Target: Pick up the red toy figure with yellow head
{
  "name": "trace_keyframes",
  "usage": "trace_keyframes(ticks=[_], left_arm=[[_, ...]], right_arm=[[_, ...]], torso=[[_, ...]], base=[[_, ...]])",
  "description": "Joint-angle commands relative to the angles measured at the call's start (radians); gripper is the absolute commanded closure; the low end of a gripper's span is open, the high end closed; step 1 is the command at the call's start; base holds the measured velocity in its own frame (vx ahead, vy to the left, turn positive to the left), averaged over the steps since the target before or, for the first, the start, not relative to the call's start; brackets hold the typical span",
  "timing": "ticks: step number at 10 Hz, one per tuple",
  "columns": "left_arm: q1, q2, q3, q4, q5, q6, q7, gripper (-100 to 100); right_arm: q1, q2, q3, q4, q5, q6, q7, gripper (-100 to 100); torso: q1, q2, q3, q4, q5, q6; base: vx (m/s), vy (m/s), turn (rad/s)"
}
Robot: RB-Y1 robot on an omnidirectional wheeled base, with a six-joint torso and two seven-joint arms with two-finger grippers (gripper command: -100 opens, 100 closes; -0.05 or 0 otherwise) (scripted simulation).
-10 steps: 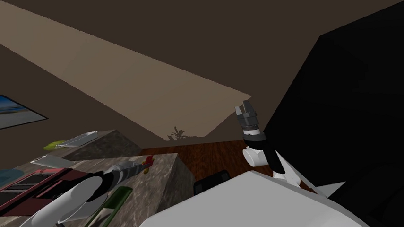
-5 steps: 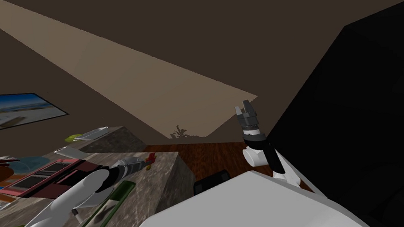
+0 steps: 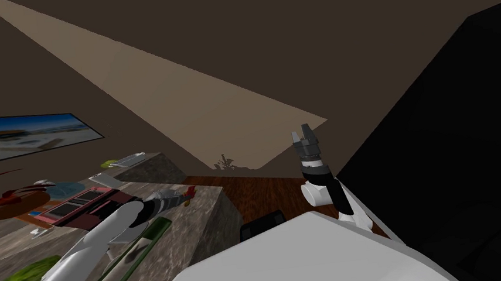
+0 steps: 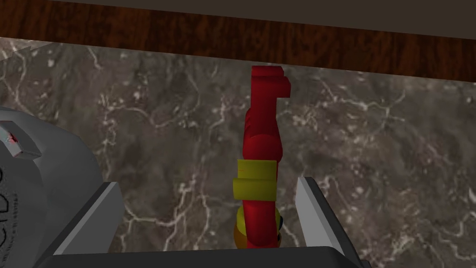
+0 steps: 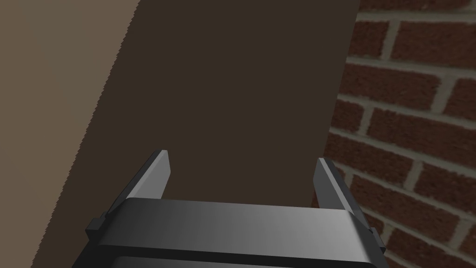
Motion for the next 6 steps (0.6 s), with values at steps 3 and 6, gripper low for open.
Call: trace_keyframes(ticks=[3,6], left_arm=[[-0.108,-0.05,0.002,0.103,-0.033,0.052,-0.095,-100],[-0.182,-0.083,0.004,0.167,-0.055,0.086,-0.151,-100]], right_arm=[[0.0,0.0,0.0,0.0,0.0,0.0,0.0,0],[0.0,0.0,0.0,0.0,0.0,0.0,0.0,0]], torso=[[-0.001,0.0,0.0,0.0,0.0,0.0],[0.0,0.0,0.0,0.0,0.0,0.0]], base=[[0.017,-0.042,0.133],[0.009,-0.027,0.091]])
